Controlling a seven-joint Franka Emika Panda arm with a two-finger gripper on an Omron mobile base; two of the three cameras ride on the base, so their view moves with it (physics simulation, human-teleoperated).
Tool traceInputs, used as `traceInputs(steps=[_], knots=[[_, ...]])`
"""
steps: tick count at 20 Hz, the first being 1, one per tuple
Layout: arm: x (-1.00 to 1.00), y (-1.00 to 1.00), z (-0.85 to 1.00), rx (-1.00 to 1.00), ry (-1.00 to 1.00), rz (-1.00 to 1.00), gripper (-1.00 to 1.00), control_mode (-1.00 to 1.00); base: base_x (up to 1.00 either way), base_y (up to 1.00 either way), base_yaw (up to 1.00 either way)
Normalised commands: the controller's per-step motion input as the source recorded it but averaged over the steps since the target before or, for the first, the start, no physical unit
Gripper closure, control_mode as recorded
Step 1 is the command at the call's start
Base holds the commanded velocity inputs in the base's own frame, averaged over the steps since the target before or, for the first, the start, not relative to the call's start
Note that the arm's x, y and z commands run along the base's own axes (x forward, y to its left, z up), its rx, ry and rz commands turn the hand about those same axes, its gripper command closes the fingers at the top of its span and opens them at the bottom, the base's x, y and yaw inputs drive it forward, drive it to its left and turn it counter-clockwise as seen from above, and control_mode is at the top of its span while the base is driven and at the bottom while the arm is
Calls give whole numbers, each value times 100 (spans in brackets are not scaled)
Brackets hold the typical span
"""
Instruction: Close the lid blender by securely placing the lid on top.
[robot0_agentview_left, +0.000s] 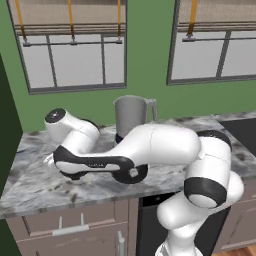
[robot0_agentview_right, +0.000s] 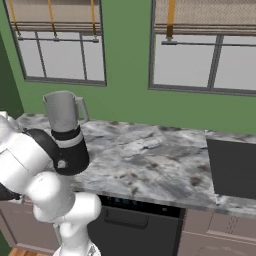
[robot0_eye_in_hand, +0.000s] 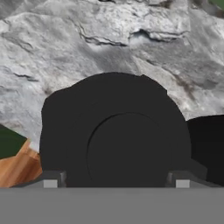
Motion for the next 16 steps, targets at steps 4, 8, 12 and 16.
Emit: traceInputs(steps=[4, 8, 12, 16], knots=[[-18, -40, 98, 4, -14, -2, 100, -100, 0, 0, 0], [-13, -45, 90, 5, -16, 0, 100, -100, 0, 0, 0], [-4, -48, 96, 5, -18, 0, 100, -100, 0, 0, 0], [0, -44, 94, 4, -16, 0, 100, -100, 0, 0, 0]])
